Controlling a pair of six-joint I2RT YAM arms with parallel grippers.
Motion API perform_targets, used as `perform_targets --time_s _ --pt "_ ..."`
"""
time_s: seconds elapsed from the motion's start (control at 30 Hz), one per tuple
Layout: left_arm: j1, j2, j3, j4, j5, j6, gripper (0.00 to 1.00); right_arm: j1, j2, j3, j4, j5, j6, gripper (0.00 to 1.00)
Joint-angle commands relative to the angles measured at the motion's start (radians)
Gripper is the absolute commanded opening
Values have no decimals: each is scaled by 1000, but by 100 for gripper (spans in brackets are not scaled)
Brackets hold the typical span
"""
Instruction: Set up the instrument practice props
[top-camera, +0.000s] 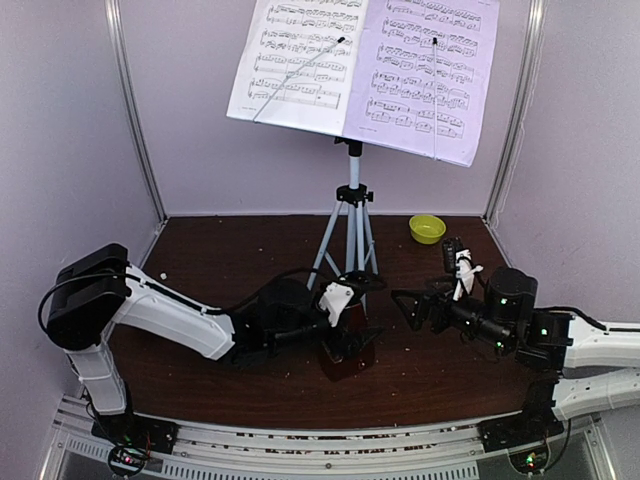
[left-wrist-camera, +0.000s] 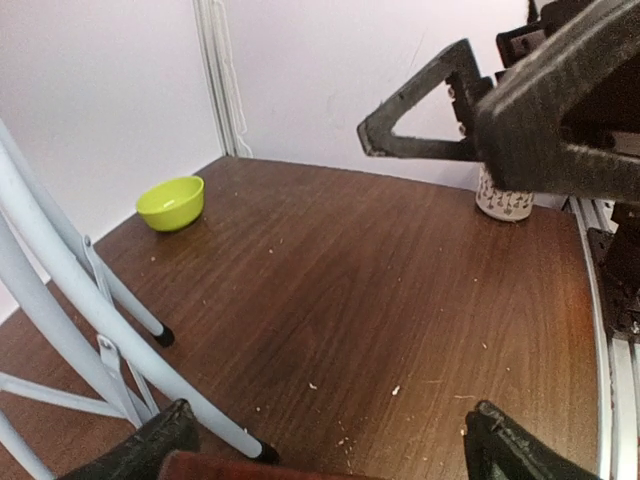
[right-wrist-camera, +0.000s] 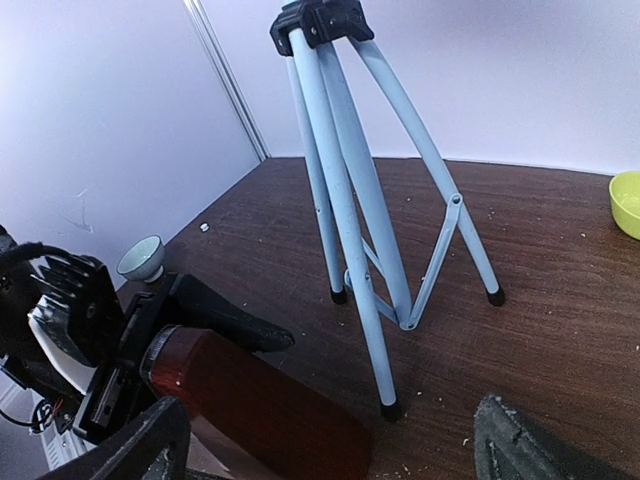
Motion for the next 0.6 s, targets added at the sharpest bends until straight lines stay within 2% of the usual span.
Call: perform_targets --time_s 0.0,0.3,0.47,0.57 --pt "5 -26 13 117 20 -16 98 -6 12 36 -31 -16 6 100" --pt "5 -167 -124 108 74 -18 96 -4 74 84 -34 -67 72 100" --pt "16 -275 -170 -11 83 19 93 -2 114 109 -10 -121 144 100" --pt "27 -301 -168 -79 86 20 87 0 133 116 8 -130 171 99"
